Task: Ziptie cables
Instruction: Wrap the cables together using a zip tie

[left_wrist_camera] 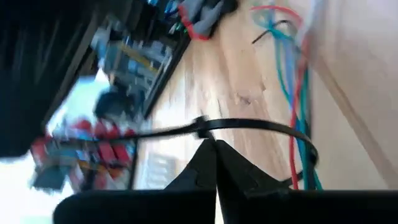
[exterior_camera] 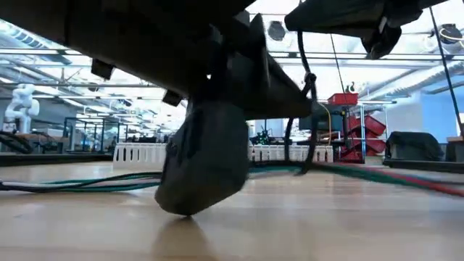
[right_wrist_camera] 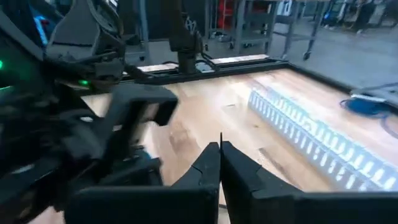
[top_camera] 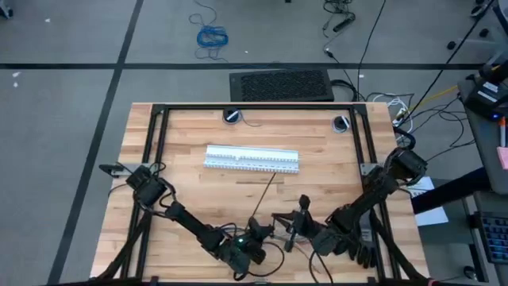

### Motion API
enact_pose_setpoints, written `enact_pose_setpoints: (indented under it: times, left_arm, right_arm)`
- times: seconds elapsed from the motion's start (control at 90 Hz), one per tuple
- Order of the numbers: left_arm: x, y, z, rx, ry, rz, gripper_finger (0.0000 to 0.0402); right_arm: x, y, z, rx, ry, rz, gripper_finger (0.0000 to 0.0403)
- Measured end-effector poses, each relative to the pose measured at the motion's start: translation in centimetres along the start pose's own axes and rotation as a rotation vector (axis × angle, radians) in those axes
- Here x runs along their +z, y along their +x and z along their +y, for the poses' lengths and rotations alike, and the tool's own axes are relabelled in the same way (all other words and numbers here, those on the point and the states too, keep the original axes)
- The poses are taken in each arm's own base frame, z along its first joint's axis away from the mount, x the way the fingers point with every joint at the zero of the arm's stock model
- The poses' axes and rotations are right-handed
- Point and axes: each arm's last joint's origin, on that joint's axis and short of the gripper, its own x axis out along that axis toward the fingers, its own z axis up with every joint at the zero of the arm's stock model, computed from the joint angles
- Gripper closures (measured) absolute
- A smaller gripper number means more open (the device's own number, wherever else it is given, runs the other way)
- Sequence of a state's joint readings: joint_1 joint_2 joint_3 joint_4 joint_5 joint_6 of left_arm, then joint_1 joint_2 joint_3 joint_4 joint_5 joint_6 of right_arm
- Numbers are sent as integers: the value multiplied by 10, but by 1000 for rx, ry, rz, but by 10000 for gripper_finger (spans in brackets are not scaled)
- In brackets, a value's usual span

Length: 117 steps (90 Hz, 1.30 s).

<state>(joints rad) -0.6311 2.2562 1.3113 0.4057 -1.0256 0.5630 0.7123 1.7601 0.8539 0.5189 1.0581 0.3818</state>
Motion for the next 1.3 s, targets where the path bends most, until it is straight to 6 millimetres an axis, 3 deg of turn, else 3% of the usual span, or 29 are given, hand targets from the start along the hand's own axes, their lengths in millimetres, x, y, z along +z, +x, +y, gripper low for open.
enact_pose_setpoints:
  times: [0.3, 0.744, 0.844, 1.011, 1.3]
  left_arm:
    - [0, -5, -4, -3, -215, 4, 376]
    - [-9, -23, -15, -96, -520, 92, 286]
    - [-5, -30, -10, -89, -607, 89, 284]
    - [13, -39, 19, -61, -835, 32, 283]
    - [14, -19, 33, -76, -1077, 21, 283]
  right_arm:
    - [-6, -3, -1, -26, -7, 21, 402]
    - [-14, -3, -5, -51, 4, 66, 403]
    - [-17, -3, -7, -61, 8, 83, 403]
    - [-18, -5, -6, -47, -59, 92, 403]
    - [-18, -5, -6, -44, -102, 97, 403]
